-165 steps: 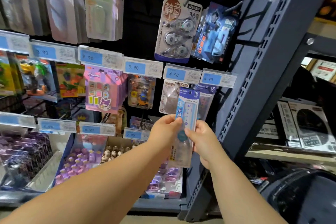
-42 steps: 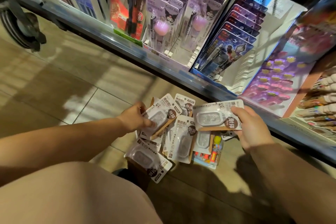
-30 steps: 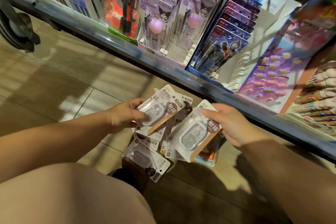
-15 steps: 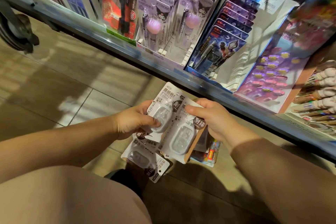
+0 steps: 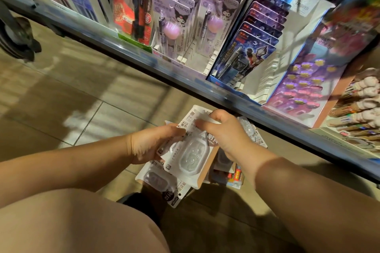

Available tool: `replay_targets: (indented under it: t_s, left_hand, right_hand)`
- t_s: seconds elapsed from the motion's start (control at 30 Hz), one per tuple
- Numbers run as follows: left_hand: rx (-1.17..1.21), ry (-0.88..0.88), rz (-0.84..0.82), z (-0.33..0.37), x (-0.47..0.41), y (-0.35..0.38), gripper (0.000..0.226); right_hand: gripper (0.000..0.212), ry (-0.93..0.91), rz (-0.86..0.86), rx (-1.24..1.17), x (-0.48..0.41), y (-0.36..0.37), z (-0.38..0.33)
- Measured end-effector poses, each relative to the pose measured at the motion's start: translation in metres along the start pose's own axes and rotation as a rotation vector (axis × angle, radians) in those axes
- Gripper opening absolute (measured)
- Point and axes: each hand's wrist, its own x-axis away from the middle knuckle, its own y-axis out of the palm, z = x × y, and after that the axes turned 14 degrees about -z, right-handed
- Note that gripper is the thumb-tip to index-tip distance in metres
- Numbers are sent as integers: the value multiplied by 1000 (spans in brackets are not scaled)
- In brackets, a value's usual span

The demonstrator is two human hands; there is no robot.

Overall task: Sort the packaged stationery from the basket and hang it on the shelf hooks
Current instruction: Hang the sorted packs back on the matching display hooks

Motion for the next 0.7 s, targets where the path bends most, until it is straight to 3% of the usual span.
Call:
replay_targets:
  t_s: [0.07, 0.17, 0.3, 0.4, 0.5, 0.6, 0.7]
  left_hand:
    - [-104, 6, -48, -1, -1, 2, 63]
    - [-133, -8, -64, -4, -7, 14, 41]
    - [-75, -5, -42, -20, -19, 20, 46]
    - [-71, 8, 22, -20, -22, 17, 46]
    - [-134, 15, 70, -19, -22, 9, 68]
    - [-88, 30, 108, -19, -26, 3, 89]
    - [-68, 30, 61, -16, -24, 6, 67]
  right_hand:
    - [23, 1, 16, 55, 4, 6, 0]
    - [24, 20, 62, 199, 5, 10, 7]
    - [37, 86, 93, 97, 8, -7, 27]
    - [34, 204, 252, 118, 8, -38, 59]
    - [36, 361, 429, 226, 9, -70, 88]
    - [48, 514, 481, 219, 5, -95, 110]
    - [59, 601, 524, 21, -6, -104, 128]
